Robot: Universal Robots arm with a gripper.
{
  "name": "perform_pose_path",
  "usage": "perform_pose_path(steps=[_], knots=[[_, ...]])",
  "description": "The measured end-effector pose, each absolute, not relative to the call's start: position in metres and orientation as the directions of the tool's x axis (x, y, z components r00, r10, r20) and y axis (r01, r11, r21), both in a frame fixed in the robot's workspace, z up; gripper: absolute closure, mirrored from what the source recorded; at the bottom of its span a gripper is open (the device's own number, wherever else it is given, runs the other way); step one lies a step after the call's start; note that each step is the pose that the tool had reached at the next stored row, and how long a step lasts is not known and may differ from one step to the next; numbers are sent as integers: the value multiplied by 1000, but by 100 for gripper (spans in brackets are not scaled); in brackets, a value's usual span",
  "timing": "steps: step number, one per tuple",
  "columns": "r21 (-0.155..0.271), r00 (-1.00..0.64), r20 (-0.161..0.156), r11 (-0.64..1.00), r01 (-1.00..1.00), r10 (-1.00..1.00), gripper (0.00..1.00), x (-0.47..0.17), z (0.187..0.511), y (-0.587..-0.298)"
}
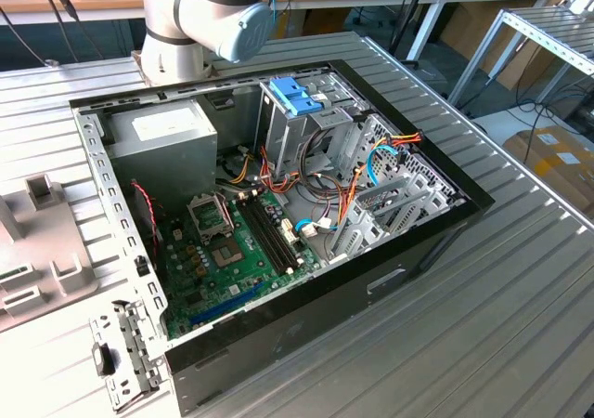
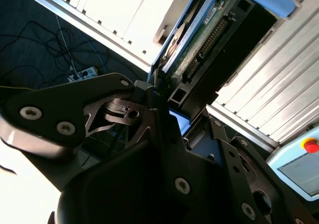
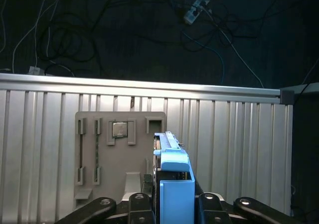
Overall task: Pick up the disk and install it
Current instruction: 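Pick up the disk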
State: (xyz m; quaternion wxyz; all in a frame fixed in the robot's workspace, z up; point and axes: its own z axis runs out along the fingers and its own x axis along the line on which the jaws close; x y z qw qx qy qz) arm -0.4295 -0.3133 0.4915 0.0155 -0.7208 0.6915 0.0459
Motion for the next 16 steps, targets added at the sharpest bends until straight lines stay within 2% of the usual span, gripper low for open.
perform_pose_path(steps=[16], knots=[[41, 40, -88, -43, -998, -995, 63, -426, 491, -314]])
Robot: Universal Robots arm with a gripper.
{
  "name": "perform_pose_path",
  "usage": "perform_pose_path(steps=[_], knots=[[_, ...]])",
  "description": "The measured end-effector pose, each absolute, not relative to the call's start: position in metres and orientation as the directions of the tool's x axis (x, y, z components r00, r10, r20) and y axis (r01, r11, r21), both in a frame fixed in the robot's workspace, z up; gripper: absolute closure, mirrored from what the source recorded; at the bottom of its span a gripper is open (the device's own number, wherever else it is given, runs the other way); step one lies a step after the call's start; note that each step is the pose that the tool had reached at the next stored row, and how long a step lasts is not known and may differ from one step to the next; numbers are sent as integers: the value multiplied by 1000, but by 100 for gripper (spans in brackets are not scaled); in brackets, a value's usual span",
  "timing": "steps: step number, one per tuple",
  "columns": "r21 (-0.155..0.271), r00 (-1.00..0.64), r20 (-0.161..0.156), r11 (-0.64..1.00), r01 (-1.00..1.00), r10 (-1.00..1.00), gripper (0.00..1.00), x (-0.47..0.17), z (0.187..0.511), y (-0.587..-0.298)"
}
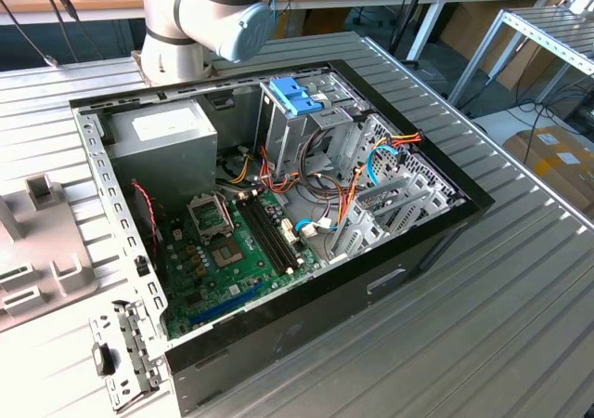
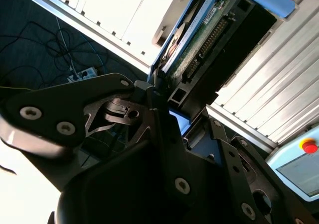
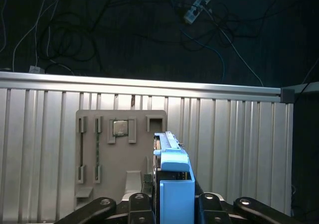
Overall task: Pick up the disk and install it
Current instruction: 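Pick up the disk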
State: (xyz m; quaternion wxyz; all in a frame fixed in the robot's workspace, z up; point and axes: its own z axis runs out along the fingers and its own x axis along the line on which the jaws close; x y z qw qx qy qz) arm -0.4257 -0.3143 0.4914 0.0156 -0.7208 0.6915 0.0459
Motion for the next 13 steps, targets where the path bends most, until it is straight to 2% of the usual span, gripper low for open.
perform_pose_path(steps=[13], knots=[[41, 40, -88, -43, -998, -995, 63, -423, 491, -316]])
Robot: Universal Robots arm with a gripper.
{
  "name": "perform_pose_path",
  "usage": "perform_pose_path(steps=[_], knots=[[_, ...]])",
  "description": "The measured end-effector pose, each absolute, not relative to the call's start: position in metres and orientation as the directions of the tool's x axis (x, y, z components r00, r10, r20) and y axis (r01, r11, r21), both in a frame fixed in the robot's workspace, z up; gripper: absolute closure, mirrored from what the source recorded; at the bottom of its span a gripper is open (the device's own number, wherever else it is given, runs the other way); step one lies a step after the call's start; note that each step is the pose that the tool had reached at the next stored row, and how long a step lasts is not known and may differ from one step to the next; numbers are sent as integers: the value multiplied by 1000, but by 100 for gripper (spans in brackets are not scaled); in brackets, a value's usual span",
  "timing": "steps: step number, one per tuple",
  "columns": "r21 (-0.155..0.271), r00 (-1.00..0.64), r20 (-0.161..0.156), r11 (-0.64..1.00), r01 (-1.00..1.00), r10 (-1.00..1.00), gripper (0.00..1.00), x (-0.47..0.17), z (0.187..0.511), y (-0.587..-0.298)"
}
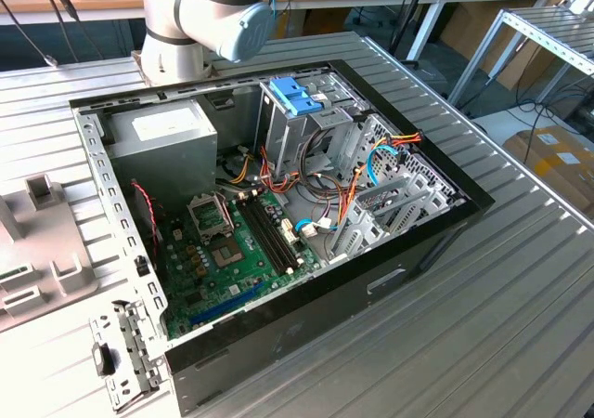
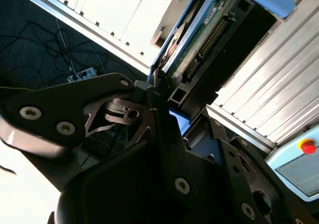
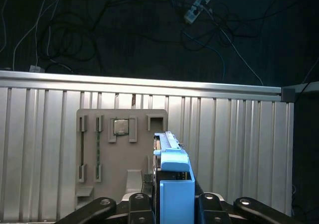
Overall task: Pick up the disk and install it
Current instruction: 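Pick up the disk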
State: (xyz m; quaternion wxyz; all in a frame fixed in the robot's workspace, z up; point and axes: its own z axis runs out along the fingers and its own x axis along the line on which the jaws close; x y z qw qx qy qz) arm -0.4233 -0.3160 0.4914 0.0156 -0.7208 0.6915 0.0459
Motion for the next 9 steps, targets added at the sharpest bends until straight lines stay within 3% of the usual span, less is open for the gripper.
perform_pose_path(steps=[9], knots=[[41, 40, -88, -43, -998, -995, 63, -421, 491, -317]])
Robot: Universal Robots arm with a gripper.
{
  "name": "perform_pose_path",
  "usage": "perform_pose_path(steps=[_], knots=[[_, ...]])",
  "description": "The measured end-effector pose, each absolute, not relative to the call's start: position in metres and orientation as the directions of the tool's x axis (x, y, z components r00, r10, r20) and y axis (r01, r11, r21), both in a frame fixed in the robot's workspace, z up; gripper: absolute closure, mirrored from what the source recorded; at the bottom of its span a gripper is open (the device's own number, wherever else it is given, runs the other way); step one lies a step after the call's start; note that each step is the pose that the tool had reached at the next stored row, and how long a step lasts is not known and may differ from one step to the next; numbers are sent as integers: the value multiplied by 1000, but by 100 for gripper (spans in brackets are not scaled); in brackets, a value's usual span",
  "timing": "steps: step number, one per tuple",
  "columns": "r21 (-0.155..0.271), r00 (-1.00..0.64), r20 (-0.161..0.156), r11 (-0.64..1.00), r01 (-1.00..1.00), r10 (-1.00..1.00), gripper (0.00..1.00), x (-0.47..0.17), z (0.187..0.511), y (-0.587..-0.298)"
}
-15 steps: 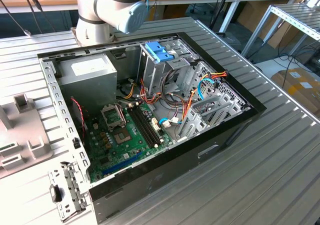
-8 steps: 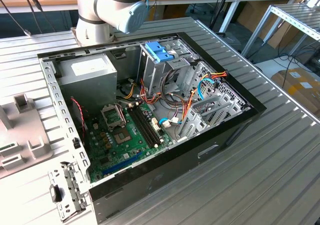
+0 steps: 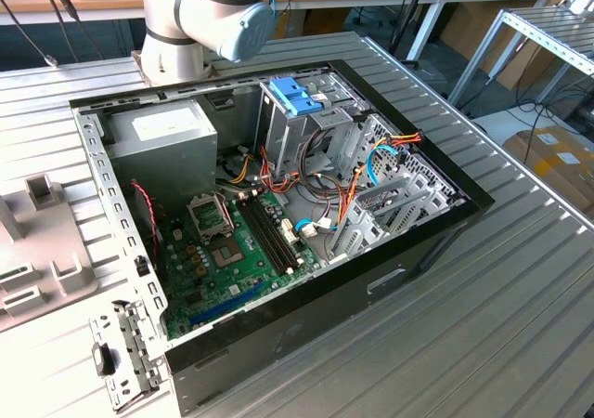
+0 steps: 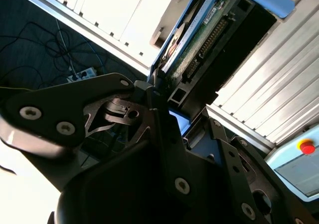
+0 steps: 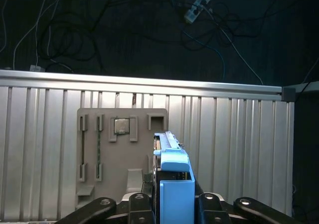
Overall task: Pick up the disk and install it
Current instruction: 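Pick up the disk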
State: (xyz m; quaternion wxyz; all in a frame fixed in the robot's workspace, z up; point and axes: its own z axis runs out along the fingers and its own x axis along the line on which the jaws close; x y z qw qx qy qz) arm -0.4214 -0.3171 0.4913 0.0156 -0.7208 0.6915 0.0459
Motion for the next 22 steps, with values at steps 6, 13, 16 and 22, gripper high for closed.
perform_pose_path(steps=[6, 13, 16, 22], knots=[[41, 40, -88, -43, -998, -995, 63, -421, 491, -318], [41, 40, -88, -43, -998, -995, 63, -419, 491, -319], [41, 40, -88, -43, -998, -995, 63, -419, 491, -319], [41, 40, -88, -43, -998, -995, 63, -418, 491, -320]])
